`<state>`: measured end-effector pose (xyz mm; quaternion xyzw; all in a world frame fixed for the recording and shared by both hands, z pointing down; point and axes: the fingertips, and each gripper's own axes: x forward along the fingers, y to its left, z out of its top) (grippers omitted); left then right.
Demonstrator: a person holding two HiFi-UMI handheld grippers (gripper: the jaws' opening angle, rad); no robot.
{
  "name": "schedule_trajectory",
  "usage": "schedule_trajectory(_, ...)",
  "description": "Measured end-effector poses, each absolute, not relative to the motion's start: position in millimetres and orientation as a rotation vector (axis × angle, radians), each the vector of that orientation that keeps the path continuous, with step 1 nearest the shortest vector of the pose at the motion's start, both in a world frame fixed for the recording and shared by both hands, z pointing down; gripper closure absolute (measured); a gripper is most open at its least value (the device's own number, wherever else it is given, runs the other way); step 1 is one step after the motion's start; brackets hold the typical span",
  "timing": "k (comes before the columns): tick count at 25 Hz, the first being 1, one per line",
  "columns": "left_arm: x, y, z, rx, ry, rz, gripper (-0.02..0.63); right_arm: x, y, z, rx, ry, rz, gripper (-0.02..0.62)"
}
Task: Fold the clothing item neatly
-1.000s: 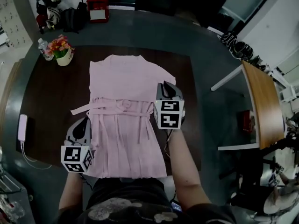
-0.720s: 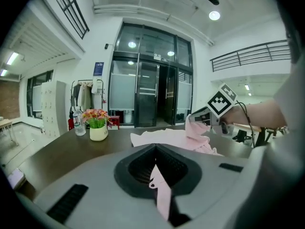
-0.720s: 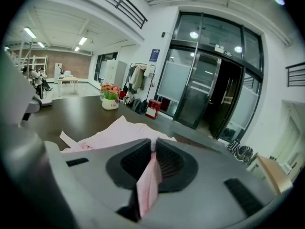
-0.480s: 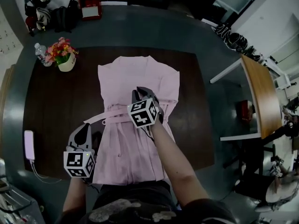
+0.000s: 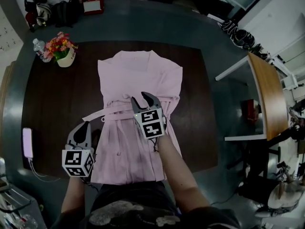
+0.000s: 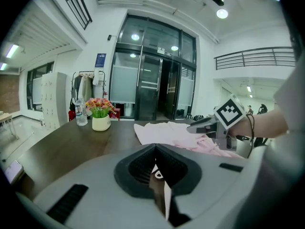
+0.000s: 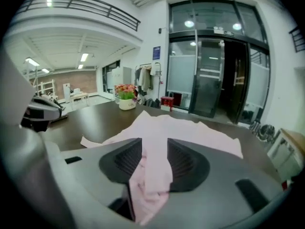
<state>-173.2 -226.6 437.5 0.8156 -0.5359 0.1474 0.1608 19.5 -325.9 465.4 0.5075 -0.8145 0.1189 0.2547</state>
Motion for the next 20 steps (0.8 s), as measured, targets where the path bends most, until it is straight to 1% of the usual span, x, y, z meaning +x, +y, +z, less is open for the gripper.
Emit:
schedule_trajectory(3,-162,-222,434,2.333,-1.555,0.433,0.596,76,-311,483,1.461,-2.121,0.492,0.451)
schedule_trajectory(5,-158,-218,434,2.320,-1.583,0.445,0.596,90,-300,500,1.416,-2.101,0.583,0.451)
schedule_trajectory(11,-155,-207,432,2.280,-1.630,0.443,0.595,61,-286,541,1.229,-2.098,0.775,0.446)
schedule_trajectory(16,-174,-204,437,2.278,-1.632,0.445,0.595,57,-301,554,1.329,-2.004,0.769,0.452)
schedule_trajectory(18,-186,-206,443,2.271,-1.617,0.438,0.596,58,-305,551,1.367,-1.975,0.733,0.530)
schedule_trajectory(20,-197,-209,447,2.278,-1.590,0.439,0.595,58,-308,540,1.406,-1.954,0.672,0.560)
